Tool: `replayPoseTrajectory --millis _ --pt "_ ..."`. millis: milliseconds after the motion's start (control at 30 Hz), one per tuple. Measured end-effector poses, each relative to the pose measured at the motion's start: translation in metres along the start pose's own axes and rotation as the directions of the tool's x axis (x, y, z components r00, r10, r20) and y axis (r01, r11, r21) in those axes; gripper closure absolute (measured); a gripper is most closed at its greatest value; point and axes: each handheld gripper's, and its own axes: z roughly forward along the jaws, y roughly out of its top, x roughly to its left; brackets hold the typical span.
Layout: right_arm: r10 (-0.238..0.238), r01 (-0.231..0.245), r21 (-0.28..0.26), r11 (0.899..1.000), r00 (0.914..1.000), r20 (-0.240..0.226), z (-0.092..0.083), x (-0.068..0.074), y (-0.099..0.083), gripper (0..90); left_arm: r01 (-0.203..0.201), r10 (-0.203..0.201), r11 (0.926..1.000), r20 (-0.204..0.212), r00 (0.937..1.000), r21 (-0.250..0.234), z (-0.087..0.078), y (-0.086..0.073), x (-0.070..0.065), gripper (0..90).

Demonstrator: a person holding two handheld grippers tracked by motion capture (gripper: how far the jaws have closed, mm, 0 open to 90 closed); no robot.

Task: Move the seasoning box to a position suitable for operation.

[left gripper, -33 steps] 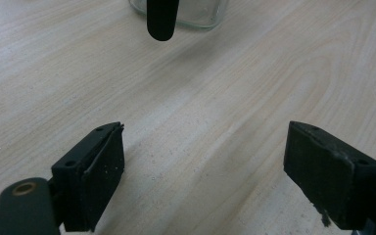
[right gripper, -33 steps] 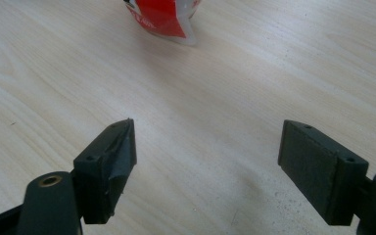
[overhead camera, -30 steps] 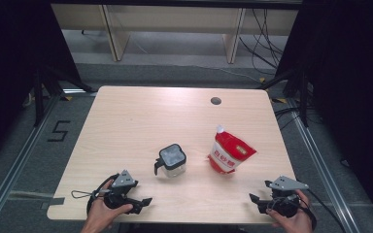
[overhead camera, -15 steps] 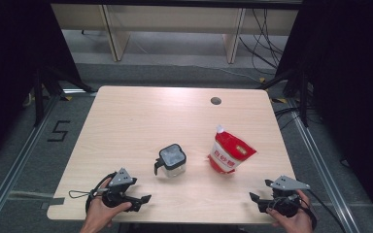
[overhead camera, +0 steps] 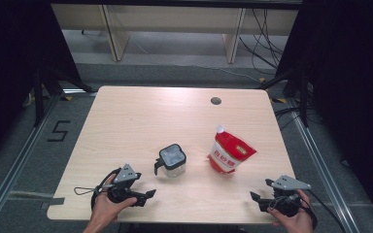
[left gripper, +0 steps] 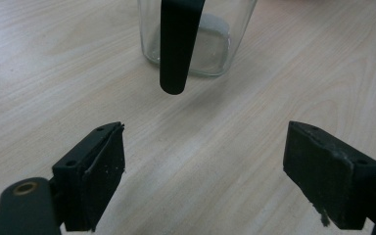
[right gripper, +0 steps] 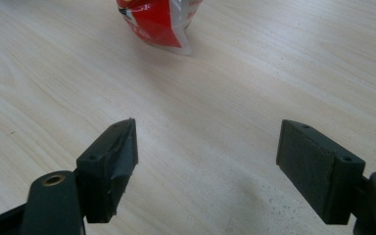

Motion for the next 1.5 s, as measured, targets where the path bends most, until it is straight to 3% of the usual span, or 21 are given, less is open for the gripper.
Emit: replayPoseTrajectory --millis 33,133,167,267,400,467,500,567,600,633,733,767,933,967,1000,1133,1233,1333,1367,1467,1500 --pt "0.003 -0.003 -0.003 1.0 1.0 0.003 0.0 0.001 0.0 24.2 -0.019 0.019 0.9998 0.0 0.9998 0.003 0.002 0.002 0.001 15.1" --pt "0.01 -0.01 -0.004 1.0 0.9999 -0.007 0.0 0.001 -0.001 25.8 -0.007 0.007 0.9999 -0.005 1.0 -0.013 0.004 0.005 0.001 15.1" --pt "-0.012 0.013 -0.014 1.0 0.9998 0.015 -0.001 0.0 -0.002 26.6 0.038 -0.039 0.9974 -0.013 0.9992 -0.061 0.007 0.009 0.0 15.1" --pt "0.008 -0.008 0.003 1.0 0.9996 -0.029 -0.003 -0.001 -0.002 26.6 0.021 -0.023 0.9958 -0.022 0.9995 -0.09 0.012 0.015 0.002 15.8" --pt "0.002 -0.002 0.0 1.0 0.9998 -0.02 -0.004 0.001 0.0 26.6 0.012 -0.014 0.9952 -0.023 0.9996 -0.097 0.016 0.019 0.002 19.2" --pt "-0.003 0.003 -0.005 1.0 0.9998 -0.019 -0.003 0.003 0.0 26.6 -0.002 -0.002 0.9948 -0.039 0.9992 -0.102 0.016 0.022 0.002 25.7" --pt "0.017 -0.017 -0.02 1.0 0.9999 -0.001 -0.002 0.006 0.0 26.8 0.0 -0.005 0.9934 -0.04 0.9992 -0.114 0.017 0.023 0.001 28.4" --pt "0.005 -0.005 -0.017 1.0 1.0 0.003 -0.002 0.005 0.0 27.0 -0.004 -0.001 0.9939 -0.044 0.9991 -0.11 0.017 0.024 0.001 30.8" --pt "0.024 -0.024 -0.002 1.0 0.9997 0.003 -0.003 0.006 0.0 27.0 -0.017 0.012 0.9929 -0.05 0.9987 -0.118 0.018 0.025 0.001 32.2" --pt "-0.015 0.015 -0.018 1.0 0.9999 0.007 -0.002 0.002 0.0 27.0 -0.023 0.016 0.9922 -0.061 0.998 -0.122 0.02 0.027 0.001 36.2" --pt "-0.016 0.016 -0.024 1.0 0.9998 0.012 -0.002 0.002 0.0 27.3 -0.042 0.034 0.991 -0.067 0.9972 -0.127 0.023 0.027 0.001 44.4" --pt "-0.013 0.013 -0.023 1.0 0.9999 -0.009 -0.001 0.001 0.0 27.4 -0.041 0.032 0.9901 -0.07 0.9971 -0.134 0.024 0.028 0.0 47.9" --pt "0.0 0.0 -0.019 1.0 0.9999 -0.016 -0.001 0.001 0.0 27.4 -0.062 0.049 0.9873 -0.093 0.9945 -0.146 0.023 0.031 0.0 60.6" --pt "-0.003 0.003 -0.017 1.0 0.9998 -0.021 -0.001 0.002 0.0 27.4 -0.094 0.081 0.9845 -0.096 0.9921 -0.148 0.024 0.032 0.001 62.7" --pt "-0.004 0.005 -0.022 1.0 1.0 0.004 -0.002 0.002 0.0 27.4 -0.088 0.074 0.9847 -0.094 0.9928 -0.151 0.025 0.032 0.001 64.6" --pt "-0.003 0.002 -0.01 1.0 0.9995 -0.031 -0.001 0.002 0.001 27.4 -0.1 0.085 0.9842 -0.108 0.9905 -0.146 0.025 0.033 0.001 70.7" --pt "-0.001 0.001 -0.019 1.0 1.0 -0.001 -0.001 0.002 0.001 27.4 -0.106 0.092 0.983 -0.097 0.991 -0.15 0.025 0.032 0.002 71.4" --pt "-0.01 0.01 -0.027 1.0 1.0 0.0 0.0 0.001 0.002 27.4 -0.107 0.097 0.9837 -0.075 0.9924 -0.144 0.024 0.032 0.002 72.0" --pt "-0.007 0.007 -0.019 1.0 0.9999 -0.008 0.0 0.002 0.002 27.4 -0.137 0.128 0.98 -0.067 0.9895 -0.145 0.024 0.032 0.003 72.1" --pt "0.029 -0.029 -0.01 1.0 0.9995 -0.014 0.0 0.005 0.002 27.4 -0.129 0.122 0.981 -0.057 0.9908 -0.144 0.023 0.031 0.001 72.2" --pt "0.014 -0.014 -0.017 1.0 0.9998 -0.014 0.001 0.004 0.003 27.4 -0.131 0.127 0.9809 -0.04 0.9911 -0.144 0.022 0.03 0.0 72.2"
